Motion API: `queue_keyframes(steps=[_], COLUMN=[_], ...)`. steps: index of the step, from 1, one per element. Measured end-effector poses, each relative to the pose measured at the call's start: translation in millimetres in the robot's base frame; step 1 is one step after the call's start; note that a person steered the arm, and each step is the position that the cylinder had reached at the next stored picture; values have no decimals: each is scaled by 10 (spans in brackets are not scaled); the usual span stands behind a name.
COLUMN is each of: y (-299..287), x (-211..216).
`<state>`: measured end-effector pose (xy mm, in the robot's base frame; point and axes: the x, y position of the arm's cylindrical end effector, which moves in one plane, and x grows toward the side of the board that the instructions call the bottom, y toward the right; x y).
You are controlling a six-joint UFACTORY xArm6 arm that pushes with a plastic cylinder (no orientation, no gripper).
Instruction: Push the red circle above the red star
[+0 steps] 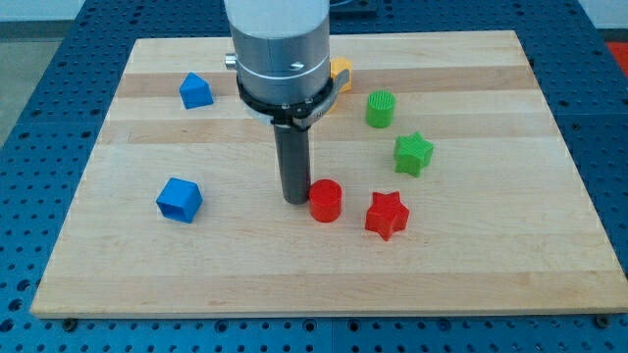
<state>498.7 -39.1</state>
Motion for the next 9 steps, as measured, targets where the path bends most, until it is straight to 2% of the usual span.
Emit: queue_keyframes(steps=[1, 2, 3, 4, 5, 7, 9], y=[-188, -206, -181, -96, 311, 952, 947], x=[335, 387, 383, 137, -5, -21, 87])
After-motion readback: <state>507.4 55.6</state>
